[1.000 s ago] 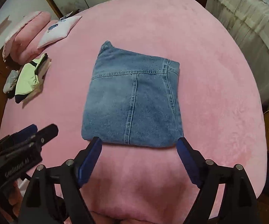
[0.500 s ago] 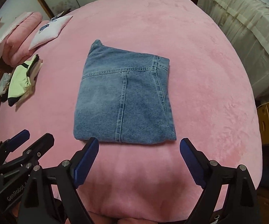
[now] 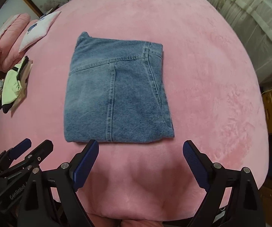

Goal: Fold large clothes
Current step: 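Grasp the denim bundle edge with both tools and lift it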

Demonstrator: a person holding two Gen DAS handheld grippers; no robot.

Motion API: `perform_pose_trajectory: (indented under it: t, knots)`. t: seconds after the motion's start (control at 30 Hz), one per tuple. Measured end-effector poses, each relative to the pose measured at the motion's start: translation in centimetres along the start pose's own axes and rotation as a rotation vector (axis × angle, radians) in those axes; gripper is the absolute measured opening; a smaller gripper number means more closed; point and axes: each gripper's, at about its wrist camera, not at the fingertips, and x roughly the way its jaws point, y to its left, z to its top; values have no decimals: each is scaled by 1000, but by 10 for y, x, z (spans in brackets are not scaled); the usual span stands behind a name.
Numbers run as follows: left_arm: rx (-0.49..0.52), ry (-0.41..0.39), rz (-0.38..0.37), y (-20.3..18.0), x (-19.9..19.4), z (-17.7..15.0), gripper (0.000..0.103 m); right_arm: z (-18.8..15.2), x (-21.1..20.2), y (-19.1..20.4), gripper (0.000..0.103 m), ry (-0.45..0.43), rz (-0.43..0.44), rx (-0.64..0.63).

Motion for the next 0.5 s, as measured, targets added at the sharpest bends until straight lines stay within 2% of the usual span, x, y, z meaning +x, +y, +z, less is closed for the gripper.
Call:
perform_pose_trajectory:
  t: [0.17, 0.3, 0.43, 0.5]
  knots:
    - [-16, 95, -47, 18, 47, 19, 72, 16, 39, -22, 92, 72, 83, 13]
    - [-1, 142, -93, 30, 84, 36, 72, 35, 77, -54, 92, 95, 207, 19]
    - [-7, 173, -153, 44, 120, 61, 72, 58, 124, -82, 92, 147, 263, 0]
    - [-22, 199, -186, 51, 137, 76, 72, 69, 145, -93, 91, 173, 342, 13]
